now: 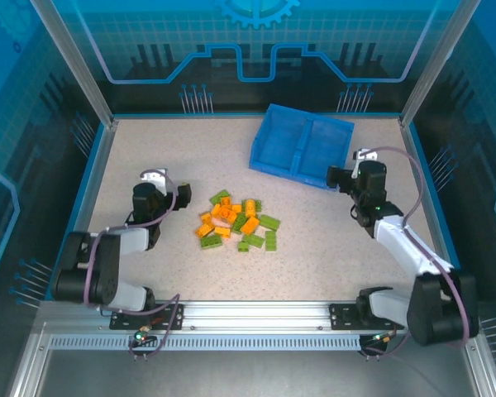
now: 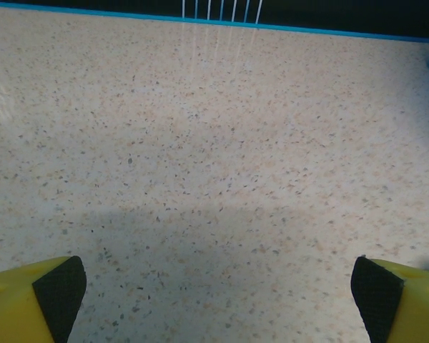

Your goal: Sort the legos into containers by color

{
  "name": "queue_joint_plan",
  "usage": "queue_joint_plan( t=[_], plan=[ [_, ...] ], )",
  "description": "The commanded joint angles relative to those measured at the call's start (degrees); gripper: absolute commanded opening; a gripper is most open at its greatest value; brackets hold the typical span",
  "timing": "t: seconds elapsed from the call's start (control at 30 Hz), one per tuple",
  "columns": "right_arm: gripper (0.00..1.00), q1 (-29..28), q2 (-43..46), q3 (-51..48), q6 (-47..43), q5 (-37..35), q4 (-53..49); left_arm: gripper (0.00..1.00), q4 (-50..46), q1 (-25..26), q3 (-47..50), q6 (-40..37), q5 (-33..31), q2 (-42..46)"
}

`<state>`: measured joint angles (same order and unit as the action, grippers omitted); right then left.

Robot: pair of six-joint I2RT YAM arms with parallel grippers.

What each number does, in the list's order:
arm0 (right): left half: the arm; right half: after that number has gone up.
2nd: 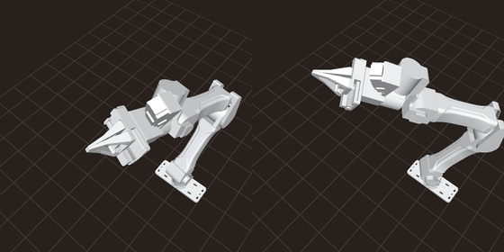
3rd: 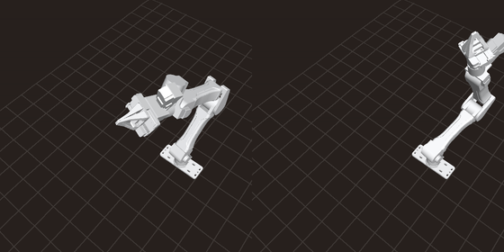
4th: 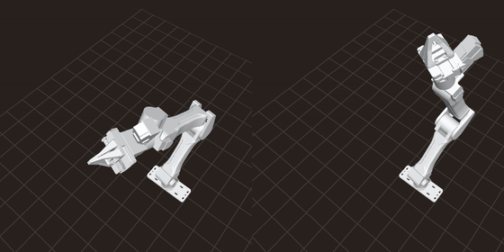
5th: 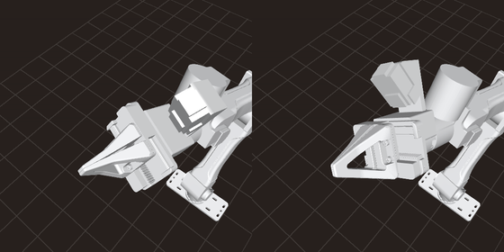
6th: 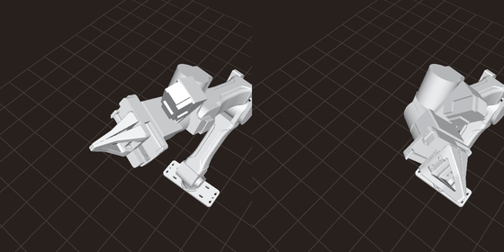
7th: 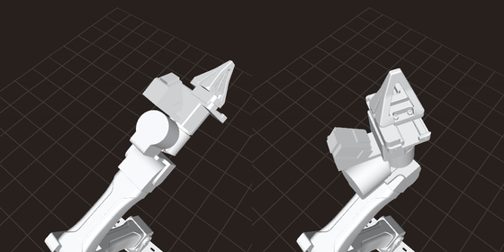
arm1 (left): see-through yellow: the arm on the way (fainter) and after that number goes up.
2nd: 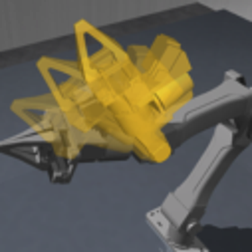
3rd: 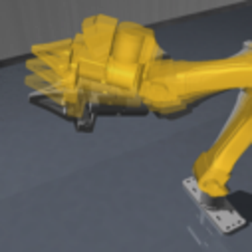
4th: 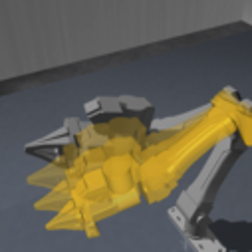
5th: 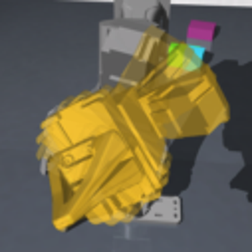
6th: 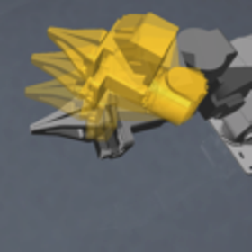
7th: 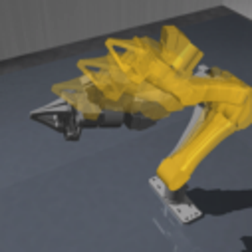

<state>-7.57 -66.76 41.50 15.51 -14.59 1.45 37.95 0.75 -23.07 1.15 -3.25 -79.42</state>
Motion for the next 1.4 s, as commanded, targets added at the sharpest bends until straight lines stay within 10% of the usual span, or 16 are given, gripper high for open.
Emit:
queue_joint_plan(
  t=[0.0,0.2,0.43,0.77,1.37],
  plan=[
    [1.0,-7.4,3.0,8.0,11.9,2.8,-29.1,0.99,-14.1,4.6,-2.8,0.0,-5.5,13.0],
    [1.0,-25.3,-0.9,15.6,21.1,2.8,-45.1,0.99,-41.2,22.1,-14.6,0.6,-3.6,30.0],
    [1.0,-37.4,-10.8,15.7,19.8,-1.8,-41.3,0.99,-65.6,35.4,-22.7,-20.5,11.7,33.4],
    [0.89,-35.7,-22.6,14.6,-14.2,2.2,-27.9,0.99,-68.6,36.2,-14.8,-34.3,22.6,38.7],
    [0.51,-32.2,-40.3,22.4,-11.8,8.4,-25.1,0.99,-69.7,36.2,-13.4,-35.6,22.0,39.5]
  ],
)
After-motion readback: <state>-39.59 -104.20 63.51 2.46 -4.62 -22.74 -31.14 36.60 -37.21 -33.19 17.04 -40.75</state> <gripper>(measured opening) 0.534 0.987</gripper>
